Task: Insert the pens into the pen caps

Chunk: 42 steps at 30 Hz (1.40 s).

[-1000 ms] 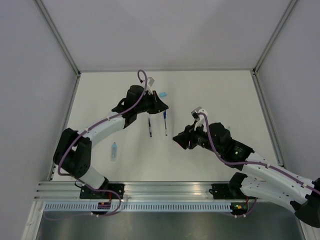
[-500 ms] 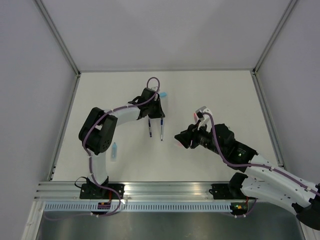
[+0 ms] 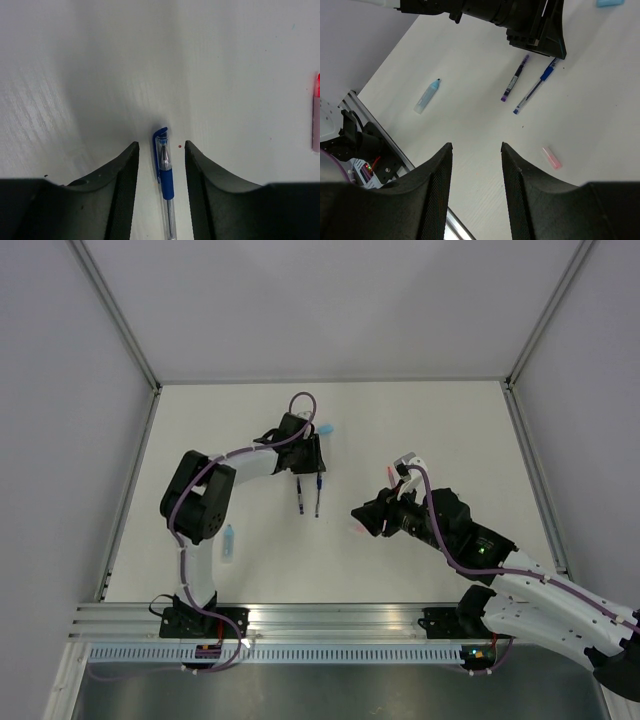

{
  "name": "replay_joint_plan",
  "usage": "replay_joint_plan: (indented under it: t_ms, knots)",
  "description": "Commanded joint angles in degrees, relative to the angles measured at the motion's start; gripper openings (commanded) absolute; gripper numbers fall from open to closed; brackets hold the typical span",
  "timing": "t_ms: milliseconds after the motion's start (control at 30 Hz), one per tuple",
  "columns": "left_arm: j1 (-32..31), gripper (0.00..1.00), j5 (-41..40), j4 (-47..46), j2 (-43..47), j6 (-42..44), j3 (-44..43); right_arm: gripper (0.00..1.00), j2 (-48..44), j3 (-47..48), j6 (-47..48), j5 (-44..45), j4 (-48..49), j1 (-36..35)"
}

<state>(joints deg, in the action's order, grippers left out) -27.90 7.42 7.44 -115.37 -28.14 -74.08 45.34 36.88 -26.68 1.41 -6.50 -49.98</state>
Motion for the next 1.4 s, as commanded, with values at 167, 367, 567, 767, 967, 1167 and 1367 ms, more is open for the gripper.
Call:
replay_joint_plan:
  t_ms: [167, 367, 567, 767, 967, 1167, 1367]
  knots:
    - [0.04, 0.63, 5.40, 4.07, 16.04, 6.96, 3.57, 0.49, 2.03, 2.22, 2.15, 11.67, -3.33, 0.14]
    - [-0.31, 1.00, 15.32, -2.68, 32.74, 3.36, 17.27, 0.49, 10.10, 9.77, 1.89, 23.54, -9.49, 1.63]
    - [-1.89, 1.00, 26.24, -17.79, 43.37, -3.58, 32.31, 0.48, 24.25, 16.55, 1.02, 20.66, -14.94, 12.26]
    - [-10.31, 1.00, 19.22, -8.43, 47.96, 4.56, 29.36, 0.49, 33.40, 20.33, 2.32, 16.00, -17.23, 21.23]
    - [-12.35, 1.00, 21.76, -20.76, 52.08, 2.75, 38.71, 0.48, 45.09, 25.33, 5.32, 13.70, -19.68, 22.11]
    - [-11.47, 1.00, 25.27, -25.55, 52.36, -2.19, 41.12, 0.44, 53.35, 35.52, 8.57, 14.32, -24.51, 24.05]
    - [-11.47, 0.95, 19.48, -24.50, 54.63, -1.13, 42.27, 0.41, 59.07, 37.91, 11.38, 13.27, -27.60, 24.84]
